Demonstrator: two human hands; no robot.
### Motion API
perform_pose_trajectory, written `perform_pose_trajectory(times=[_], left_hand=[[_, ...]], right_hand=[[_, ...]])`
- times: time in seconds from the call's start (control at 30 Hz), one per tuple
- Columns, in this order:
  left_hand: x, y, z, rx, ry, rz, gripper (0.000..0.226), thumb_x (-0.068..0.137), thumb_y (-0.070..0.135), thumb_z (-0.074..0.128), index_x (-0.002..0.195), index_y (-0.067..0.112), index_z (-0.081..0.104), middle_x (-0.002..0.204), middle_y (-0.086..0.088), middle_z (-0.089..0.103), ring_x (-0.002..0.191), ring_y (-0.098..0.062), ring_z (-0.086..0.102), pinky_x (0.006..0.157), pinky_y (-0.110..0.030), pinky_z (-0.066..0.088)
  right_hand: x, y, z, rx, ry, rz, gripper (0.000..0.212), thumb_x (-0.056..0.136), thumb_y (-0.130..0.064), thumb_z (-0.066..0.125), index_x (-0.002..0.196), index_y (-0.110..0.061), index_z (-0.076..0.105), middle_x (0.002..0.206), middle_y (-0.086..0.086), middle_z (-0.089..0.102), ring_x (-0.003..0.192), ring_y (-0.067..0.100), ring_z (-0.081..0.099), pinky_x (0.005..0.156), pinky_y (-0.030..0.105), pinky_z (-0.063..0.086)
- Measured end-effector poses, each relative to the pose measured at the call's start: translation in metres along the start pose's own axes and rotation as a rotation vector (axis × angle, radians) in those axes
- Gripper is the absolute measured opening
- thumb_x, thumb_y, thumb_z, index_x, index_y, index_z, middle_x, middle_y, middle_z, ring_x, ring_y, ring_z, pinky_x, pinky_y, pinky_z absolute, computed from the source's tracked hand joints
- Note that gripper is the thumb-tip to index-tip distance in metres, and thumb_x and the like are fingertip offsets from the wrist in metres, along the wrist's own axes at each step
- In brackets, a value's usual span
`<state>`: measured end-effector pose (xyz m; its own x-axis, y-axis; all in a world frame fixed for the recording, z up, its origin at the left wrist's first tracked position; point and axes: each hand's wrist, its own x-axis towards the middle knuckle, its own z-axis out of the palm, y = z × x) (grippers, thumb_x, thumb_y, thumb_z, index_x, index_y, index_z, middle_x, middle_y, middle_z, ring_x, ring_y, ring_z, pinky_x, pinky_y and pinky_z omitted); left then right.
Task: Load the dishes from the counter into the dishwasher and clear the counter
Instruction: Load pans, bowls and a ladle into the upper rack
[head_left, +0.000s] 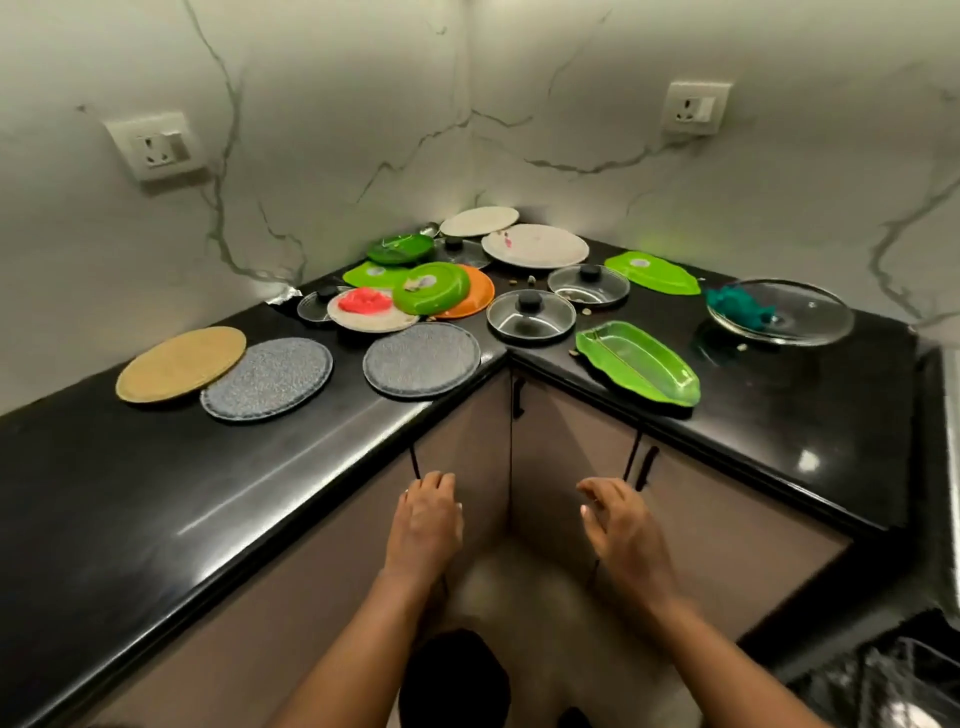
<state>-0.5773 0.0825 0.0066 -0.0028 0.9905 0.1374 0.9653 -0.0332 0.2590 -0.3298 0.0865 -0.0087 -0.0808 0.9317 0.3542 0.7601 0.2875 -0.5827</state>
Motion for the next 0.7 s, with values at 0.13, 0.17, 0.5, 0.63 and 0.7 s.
perform_pose_trajectory(times=[0.13,0.17,0.5,0.63,0.7], left_hand=[[0.063,0.011,0.008,0.012,0.010,-0.035,0.036,0.095,0.028,0.050,0.129,0.017,0.052,0.127,0.000,0.054,0.116,-0.022,0.051,0.099,-0.034,0.040],[0.080,0.016,0.012,0.010,0.024,-0.042,0.035,0.095,0.028,0.051,0.128,0.017,0.052,0.125,0.000,0.055,0.114,-0.022,0.052,0.097,-0.035,0.041],[0.204,0.034,0.014,-0.111,0.186,-0.094,0.031,0.092,0.019,0.058,0.121,0.010,0.058,0.113,-0.007,0.062,0.102,-0.026,0.058,0.089,-0.039,0.047],[0.254,0.019,0.009,-0.088,0.226,-0.131,0.034,0.089,0.017,0.062,0.121,0.007,0.060,0.114,-0.014,0.062,0.102,-0.034,0.058,0.085,-0.044,0.047],[0.282,0.007,0.008,-0.067,0.230,-0.163,0.037,0.090,0.021,0.061,0.124,0.007,0.058,0.117,-0.014,0.061,0.105,-0.035,0.056,0.087,-0.044,0.046]], right_hand=[[0.066,0.022,0.004,0.018,-0.019,-0.025,0.028,0.083,-0.005,0.069,0.110,-0.013,0.067,0.105,0.001,0.065,0.093,0.019,0.064,0.081,0.033,0.054],[0.083,0.029,0.004,0.033,-0.025,-0.032,0.028,0.084,-0.005,0.069,0.111,-0.014,0.067,0.105,0.000,0.065,0.094,0.018,0.064,0.082,0.034,0.055],[0.220,0.059,0.022,0.147,-0.025,-0.124,0.026,0.083,-0.003,0.069,0.106,-0.014,0.067,0.101,-0.002,0.064,0.091,0.011,0.060,0.081,0.025,0.051],[0.260,0.057,0.034,0.187,-0.009,-0.149,0.022,0.085,-0.004,0.068,0.105,-0.014,0.067,0.100,-0.003,0.063,0.088,0.011,0.060,0.077,0.025,0.051],[0.280,0.054,0.040,0.211,-0.004,-0.161,0.022,0.085,-0.005,0.067,0.105,-0.014,0.067,0.100,-0.002,0.063,0.084,0.009,0.059,0.075,0.023,0.049]])
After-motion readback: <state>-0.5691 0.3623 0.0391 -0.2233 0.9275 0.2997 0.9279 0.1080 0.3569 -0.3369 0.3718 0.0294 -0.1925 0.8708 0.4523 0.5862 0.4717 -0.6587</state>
